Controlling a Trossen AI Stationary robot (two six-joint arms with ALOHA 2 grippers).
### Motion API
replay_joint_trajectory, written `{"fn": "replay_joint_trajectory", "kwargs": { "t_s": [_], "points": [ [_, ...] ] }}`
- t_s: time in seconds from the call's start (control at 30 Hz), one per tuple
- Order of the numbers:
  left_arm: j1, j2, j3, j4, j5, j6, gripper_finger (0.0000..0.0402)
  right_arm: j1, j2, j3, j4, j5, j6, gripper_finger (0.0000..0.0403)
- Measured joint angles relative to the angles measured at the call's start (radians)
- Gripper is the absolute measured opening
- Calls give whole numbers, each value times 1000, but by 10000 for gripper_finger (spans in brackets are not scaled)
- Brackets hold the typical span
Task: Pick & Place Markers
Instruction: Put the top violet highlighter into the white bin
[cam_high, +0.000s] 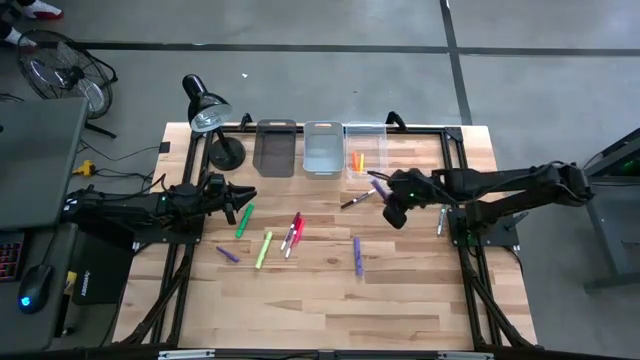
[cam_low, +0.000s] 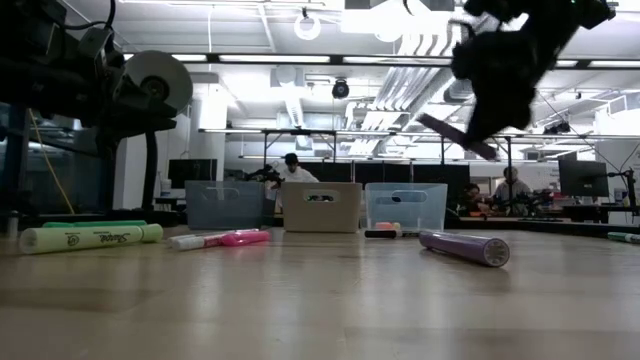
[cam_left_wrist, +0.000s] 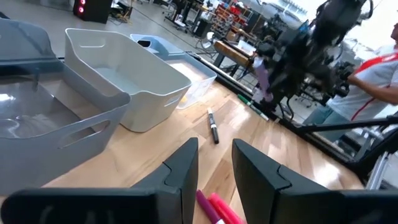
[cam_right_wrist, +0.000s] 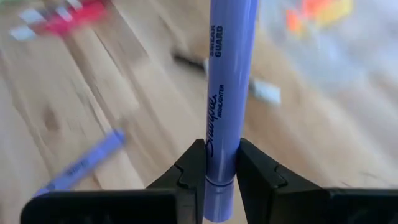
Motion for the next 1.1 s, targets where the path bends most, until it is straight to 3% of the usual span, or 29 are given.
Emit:
{"fn": "replay_joint_trajectory", "kwargs": {
  "t_s": [0.17,0.37,0.67,1.1],
  "points": [
    [0,0,15,3,2,19,97,-7,8,1,228,12,-88,59],
    [0,0,17,0,5,20,97,-46,45,2,431,6,-56,61],
    [0,0,20,10,-64,20,97,-84,138,2,582,-65,-66,63],
    [0,0,22,99,-191,-32,97,-123,260,3,790,-74,89,64]
  ]
}}
